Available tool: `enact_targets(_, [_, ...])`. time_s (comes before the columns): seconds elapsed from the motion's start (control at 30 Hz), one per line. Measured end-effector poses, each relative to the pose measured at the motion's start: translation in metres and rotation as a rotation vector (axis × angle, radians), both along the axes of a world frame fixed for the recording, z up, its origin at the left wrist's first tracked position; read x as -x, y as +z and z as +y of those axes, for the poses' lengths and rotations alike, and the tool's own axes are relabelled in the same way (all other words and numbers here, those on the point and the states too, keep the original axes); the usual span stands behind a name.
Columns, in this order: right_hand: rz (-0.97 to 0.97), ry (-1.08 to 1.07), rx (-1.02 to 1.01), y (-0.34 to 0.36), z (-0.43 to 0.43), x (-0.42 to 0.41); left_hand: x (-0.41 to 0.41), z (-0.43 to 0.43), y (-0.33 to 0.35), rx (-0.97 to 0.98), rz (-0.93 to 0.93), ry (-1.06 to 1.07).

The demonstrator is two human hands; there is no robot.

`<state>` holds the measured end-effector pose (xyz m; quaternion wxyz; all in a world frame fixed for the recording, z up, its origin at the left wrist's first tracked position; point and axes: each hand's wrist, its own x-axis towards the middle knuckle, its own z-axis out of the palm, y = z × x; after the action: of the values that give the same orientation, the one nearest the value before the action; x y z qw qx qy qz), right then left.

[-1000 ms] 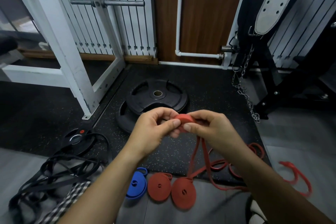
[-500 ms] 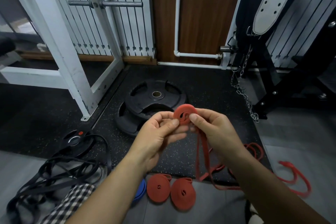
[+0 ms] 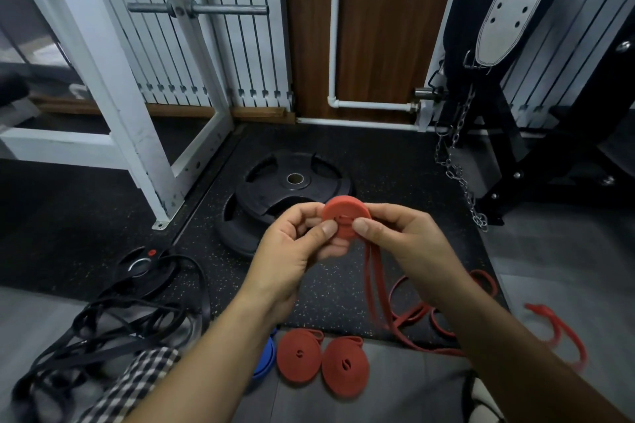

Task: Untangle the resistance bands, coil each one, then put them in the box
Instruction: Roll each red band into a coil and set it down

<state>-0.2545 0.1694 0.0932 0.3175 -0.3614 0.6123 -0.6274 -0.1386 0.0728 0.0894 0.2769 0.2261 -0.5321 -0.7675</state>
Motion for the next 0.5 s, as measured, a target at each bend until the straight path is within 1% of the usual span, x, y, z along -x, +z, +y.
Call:
enact_targets(0.1, [-0.054, -0.021, 0.007, -0.005, -0.002, -0.003, 0.003, 0.005, -0.004, -0.118, 0.036, 0.007])
enact_targets(0.17, [0.0, -0.029, -0.035, -0.005, -0.001, -0.002, 0.002, 0.004, -0.006, -0.073, -0.019, -0.028])
enact_targets(0.2, [0.085, -0.027, -0.085, -0.006, 0.001, 0.001, 0.001, 0.001, -0.006, 0.019, -0.079, -0.056])
enact_targets(0.23, [0.217, -0.027, -0.153, -0.006, 0.003, 0.004, -0.001, -0.003, -0.007, 0.166, -0.161, -0.077])
enact_targets(0.3, [0.542, -0.026, -0.295, -0.008, 0.006, 0.008, -0.004, -0.012, -0.007, 0.486, -0.32, -0.089])
enact_targets(0.33, [0.663, -0.013, -0.345, -0.009, 0.006, 0.008, -0.005, -0.015, -0.007, 0.579, -0.358, -0.096])
enact_targets(0.37, [0.735, 0.004, -0.367, -0.01, 0.006, 0.007, -0.006, -0.016, -0.007, 0.616, -0.368, -0.112])
enact_targets(0.4, [0.764, 0.019, -0.36, -0.011, 0.006, 0.005, -0.006, -0.016, -0.006, 0.612, -0.362, -0.13])
enact_targets(0.43, [0.761, 0.033, -0.339, -0.01, 0.005, 0.004, -0.007, -0.015, -0.005, 0.565, -0.342, -0.138])
enact_targets(0.47, [0.704, 0.045, -0.308, -0.008, 0.005, 0.003, -0.007, -0.014, -0.003, 0.49, -0.31, -0.136])
enact_targets(0.5, [0.598, 0.057, -0.275, -0.006, 0.005, 0.004, -0.007, -0.014, -0.002, 0.421, -0.277, -0.125])
